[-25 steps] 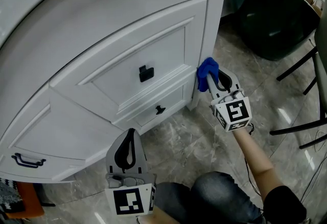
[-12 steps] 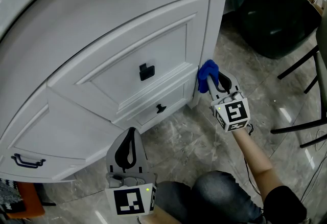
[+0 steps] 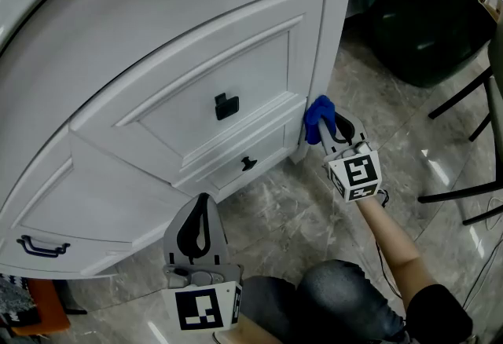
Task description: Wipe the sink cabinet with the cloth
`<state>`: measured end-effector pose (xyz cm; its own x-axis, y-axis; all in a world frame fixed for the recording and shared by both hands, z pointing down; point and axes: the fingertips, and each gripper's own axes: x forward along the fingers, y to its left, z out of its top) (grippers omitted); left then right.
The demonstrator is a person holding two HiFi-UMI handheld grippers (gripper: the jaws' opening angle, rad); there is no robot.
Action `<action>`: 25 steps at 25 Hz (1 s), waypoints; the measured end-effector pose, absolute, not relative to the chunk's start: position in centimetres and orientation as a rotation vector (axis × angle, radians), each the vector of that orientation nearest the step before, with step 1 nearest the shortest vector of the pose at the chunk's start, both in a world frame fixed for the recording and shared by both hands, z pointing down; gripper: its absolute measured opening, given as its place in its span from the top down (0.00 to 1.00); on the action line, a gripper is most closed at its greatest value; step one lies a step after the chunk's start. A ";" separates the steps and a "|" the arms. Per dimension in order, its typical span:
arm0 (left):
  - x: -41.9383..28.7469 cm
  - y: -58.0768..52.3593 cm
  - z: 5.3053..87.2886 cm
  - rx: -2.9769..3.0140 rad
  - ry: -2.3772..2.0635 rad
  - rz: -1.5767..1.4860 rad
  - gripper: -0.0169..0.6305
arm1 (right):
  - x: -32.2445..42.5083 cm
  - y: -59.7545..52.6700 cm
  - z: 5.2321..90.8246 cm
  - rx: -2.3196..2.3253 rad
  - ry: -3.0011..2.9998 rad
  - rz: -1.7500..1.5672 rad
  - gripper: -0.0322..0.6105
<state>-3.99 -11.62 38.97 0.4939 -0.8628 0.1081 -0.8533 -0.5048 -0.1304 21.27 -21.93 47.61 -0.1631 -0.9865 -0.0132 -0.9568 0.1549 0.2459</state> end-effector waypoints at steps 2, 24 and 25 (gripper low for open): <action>-4.0 -11.6 39.0 -2.664 1.531 -0.245 0.97 | 21.2 -22.0 48.1 1.917 -2.264 -0.285 0.86; -4.0 -11.7 38.9 -2.665 1.533 -0.237 0.97 | 21.4 -21.9 51.2 1.997 -2.293 -0.280 0.86; -4.1 -11.7 38.9 -2.664 1.534 -0.238 0.97 | 21.4 -21.9 51.4 1.993 -2.296 -0.270 0.86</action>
<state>-4.08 -11.74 38.93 0.4933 -0.8636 0.1042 -0.8546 -0.5035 -0.1268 21.37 -21.88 51.41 -0.1451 -0.9882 -0.0484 -0.9726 0.1334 0.1905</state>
